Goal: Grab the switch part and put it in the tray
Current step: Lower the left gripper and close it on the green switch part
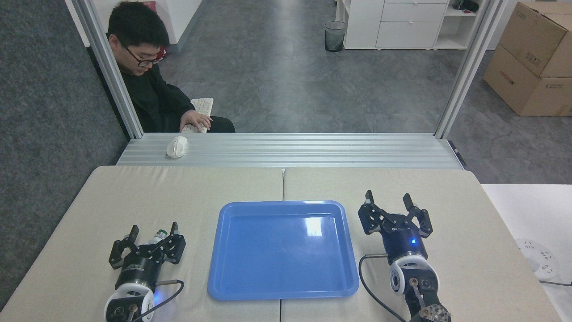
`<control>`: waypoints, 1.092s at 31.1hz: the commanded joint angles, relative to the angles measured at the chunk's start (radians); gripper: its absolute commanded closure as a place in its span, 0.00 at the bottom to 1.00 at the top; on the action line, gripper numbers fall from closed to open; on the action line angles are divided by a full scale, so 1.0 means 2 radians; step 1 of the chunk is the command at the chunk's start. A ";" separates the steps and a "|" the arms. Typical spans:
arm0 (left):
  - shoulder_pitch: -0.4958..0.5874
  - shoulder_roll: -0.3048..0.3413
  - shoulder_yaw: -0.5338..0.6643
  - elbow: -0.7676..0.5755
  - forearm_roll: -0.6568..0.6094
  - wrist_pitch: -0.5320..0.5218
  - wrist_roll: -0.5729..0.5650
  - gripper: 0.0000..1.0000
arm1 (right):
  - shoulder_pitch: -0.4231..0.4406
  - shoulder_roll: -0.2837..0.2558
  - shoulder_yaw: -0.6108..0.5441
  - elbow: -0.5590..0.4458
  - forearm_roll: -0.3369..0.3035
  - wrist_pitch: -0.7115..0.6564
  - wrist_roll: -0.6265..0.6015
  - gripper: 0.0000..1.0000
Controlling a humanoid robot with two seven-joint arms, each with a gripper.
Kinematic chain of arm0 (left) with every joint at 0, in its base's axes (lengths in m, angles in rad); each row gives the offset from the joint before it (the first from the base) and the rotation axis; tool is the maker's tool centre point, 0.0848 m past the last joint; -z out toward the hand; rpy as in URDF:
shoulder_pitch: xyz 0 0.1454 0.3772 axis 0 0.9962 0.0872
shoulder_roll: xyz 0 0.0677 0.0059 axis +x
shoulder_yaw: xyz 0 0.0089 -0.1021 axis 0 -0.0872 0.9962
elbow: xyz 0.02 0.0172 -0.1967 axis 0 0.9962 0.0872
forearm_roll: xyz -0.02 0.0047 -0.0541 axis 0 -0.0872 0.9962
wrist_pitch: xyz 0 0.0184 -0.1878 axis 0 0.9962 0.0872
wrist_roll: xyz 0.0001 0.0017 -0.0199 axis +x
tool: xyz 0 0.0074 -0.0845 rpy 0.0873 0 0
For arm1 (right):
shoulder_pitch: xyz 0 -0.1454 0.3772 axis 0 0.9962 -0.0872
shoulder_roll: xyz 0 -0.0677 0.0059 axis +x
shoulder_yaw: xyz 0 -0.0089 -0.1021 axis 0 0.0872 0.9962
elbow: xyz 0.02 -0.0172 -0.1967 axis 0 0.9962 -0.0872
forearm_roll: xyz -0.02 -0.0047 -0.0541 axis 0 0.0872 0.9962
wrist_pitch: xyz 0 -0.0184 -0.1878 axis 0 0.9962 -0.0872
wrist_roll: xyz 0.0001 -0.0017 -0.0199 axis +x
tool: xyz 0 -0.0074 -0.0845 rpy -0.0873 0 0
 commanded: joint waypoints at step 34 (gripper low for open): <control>0.008 0.020 -0.013 0.073 -0.005 0.001 0.007 0.28 | 0.000 0.000 -0.012 -0.001 0.000 0.000 0.000 0.00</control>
